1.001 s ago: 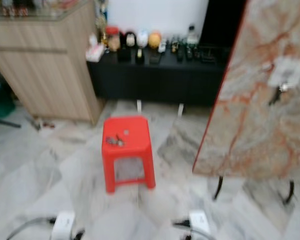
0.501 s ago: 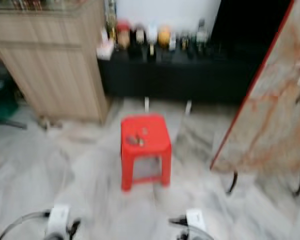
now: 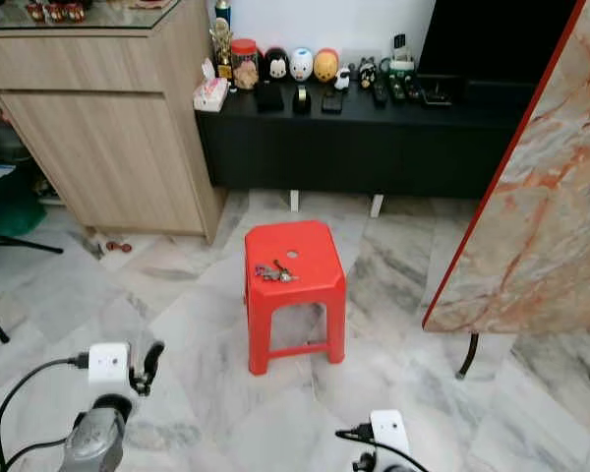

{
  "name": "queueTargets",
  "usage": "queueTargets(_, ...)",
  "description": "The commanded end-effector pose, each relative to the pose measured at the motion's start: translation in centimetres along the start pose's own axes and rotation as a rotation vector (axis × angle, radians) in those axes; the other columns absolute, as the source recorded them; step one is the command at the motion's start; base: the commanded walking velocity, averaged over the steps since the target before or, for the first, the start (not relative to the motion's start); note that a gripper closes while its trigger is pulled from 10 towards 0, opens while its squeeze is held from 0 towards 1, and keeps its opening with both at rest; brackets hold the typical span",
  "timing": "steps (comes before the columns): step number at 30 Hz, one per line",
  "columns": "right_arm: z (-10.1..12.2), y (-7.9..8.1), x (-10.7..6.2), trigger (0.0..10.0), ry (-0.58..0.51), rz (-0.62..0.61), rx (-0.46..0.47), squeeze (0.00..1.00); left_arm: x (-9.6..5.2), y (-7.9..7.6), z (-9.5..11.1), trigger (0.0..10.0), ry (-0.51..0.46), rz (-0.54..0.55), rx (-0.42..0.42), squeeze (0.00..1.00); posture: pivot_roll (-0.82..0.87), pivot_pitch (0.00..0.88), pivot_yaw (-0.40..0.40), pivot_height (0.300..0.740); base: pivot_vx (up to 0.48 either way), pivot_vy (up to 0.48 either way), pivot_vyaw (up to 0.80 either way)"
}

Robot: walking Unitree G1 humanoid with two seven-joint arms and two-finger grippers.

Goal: Hang keys on a hook

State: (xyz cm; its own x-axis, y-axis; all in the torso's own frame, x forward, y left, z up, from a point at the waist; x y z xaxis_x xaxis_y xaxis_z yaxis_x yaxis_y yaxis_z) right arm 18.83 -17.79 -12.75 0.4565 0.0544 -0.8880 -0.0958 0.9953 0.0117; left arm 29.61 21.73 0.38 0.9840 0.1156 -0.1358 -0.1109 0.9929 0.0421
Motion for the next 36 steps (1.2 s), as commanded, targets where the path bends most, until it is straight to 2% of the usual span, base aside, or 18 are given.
queueTargets(1, -0.3, -0.2, 0.0, 10.0, 0.01, -0.004, 0.003, 0.0, -0.1, -0.3, 0.2, 10.0, -0.018, -0.011, -0.008, 0.0, 0.02, 0.051, -0.018, 0.74, 0.0, 0.0, 0.0)
queueTargets(3, -0.3, -0.2, 0.0, 10.0, 0.01, -0.003, 0.002, 0.0, -0.3, -0.9, 1.0, 10.0, -0.063, -0.036, -0.015, 0.0, 0.02, 0.056, -0.017, 0.74, 0.0, 0.0, 0.0)
queueTargets(9, -0.3, -0.3, -0.1, 10.0, 0.014, -0.012, 0.001, 0.0, -0.7, -1.6, 1.7, 10.0, -0.099, -0.057, -0.022, 0.0, 0.02, 0.077, -0.021, 0.74, 0.0, 0.0, 0.0)
queueTargets(12, -0.3, -0.3, -0.1, 10.0, 0.012, -0.012, 0.011, 0.0, -0.6, -1.6, 2.0, 10.0, -0.105, -0.056, -0.025, 0.0, 0.02, 0.083, -0.022, 0.74, 0.0, 0.0, 0.0)
queueTargets(18, -0.3, -0.4, -0.1, 10.0, 0.022, -0.006, -0.006, 0.0, -0.1, -1.4, 2.6, 10.0, -0.113, -0.054, -0.025, 0.0, 0.01, 0.099, -0.023, 0.74, 0.0, 0.0, -0.66)
queueTargets(36, 0.0, -0.4, -0.1, 10.0, 0.008, -0.008, 0.0, 0.0, -0.1, -1.7, 2.7, 10.0, -0.101, -0.058, -0.032, 0.0, 0.01, 0.103, -0.028, 0.74, 0.0, 0.0, 0.0)
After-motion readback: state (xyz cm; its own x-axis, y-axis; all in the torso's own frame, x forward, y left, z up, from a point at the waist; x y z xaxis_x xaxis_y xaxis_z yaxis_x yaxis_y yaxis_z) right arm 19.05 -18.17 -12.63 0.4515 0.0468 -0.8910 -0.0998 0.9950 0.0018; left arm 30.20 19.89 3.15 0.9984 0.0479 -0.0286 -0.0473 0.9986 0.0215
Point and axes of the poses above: a point about 5 cm out from each wrist's last joint towards the gripper, its own x axis pointing out of the wrist towards the gripper, its own z axis along the axis of the wrist's last joint, y = z × x, the point moved 4 cm from there along x, pointing out of the wrist towards the gripper, and after that the axes turned 2 degrees about -x, right-handed, at the moved point
